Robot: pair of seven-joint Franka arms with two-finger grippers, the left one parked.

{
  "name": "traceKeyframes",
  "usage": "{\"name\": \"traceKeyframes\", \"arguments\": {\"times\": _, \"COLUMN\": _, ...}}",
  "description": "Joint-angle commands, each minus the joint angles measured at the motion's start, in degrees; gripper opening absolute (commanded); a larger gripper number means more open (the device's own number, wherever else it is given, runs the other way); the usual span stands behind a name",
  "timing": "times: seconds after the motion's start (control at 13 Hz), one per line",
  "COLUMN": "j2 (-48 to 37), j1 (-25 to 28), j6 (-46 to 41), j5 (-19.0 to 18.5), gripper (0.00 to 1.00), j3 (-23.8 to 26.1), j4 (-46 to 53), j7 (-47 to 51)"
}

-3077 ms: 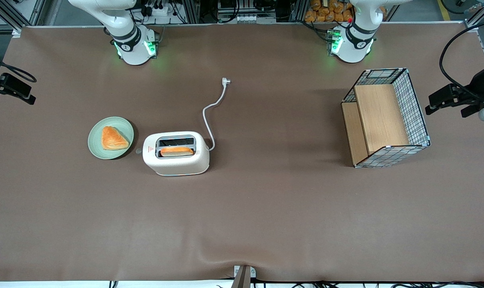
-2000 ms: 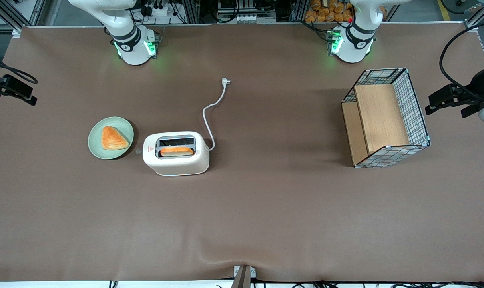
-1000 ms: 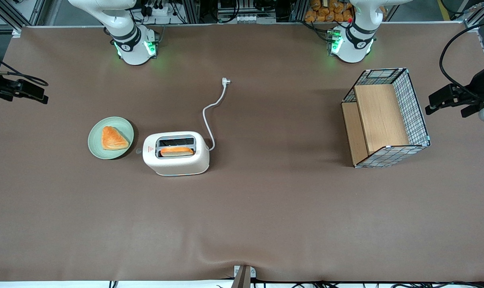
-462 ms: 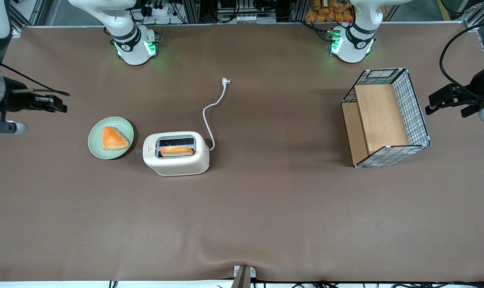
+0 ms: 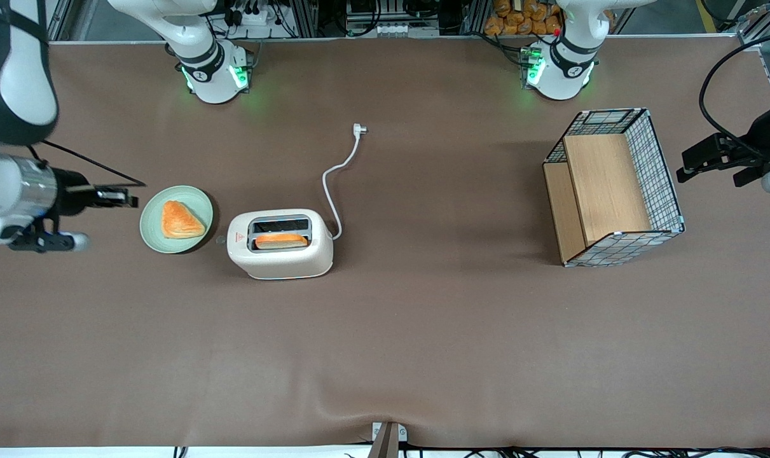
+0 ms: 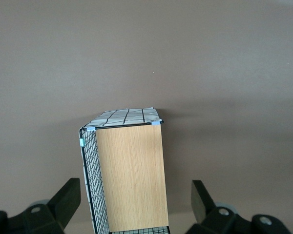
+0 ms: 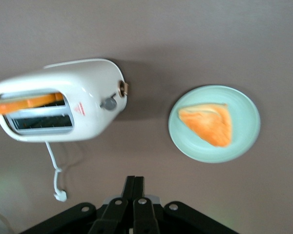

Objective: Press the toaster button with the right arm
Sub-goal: 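Move the right gripper over the plate toward the toaster's side lever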

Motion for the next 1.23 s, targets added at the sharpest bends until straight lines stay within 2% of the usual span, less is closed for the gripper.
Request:
{"name": "traceKeyframes", "arguments": {"times": 0.0, "j2": -0.7, "j1": -0.1, "j6": 7.1, "j5": 4.3, "gripper": 0.00, "j3": -0.1, "j4": -6.7, "j7": -5.2}}
{"name": "traceKeyframes", "arguments": {"times": 0.23, "j2": 0.7, "j1": -0.3, "j6": 12.3, "j5": 8.8, "gripper": 0.00, "j3": -0.1, "j4": -10.6, "j7": -8.7}}
{"name": "traceKeyframes", "arguments": {"times": 0.38, "j2": 2.7, "j1": -1.0, "j6": 13.1, "j5": 13.3, "gripper": 0.00, "j3": -0.1, "j4": -11.0, "j7": -12.5}}
{"name": "traceKeyframes", "arguments": {"times": 0.62, "j2": 4.5, "j1": -1.6, "j6": 13.8, "j5": 17.4, "gripper": 0.00, "j3": -0.1, "j4": -11.1, "j7": -13.9}}
{"name": "traceKeyframes", "arguments": {"times": 1.15, "j2": 7.1, "j1": -1.5, "j6": 16.4, "j5": 21.3, "gripper": 0.00, "j3": -0.1, "j4": -13.6, "j7": -17.4}}
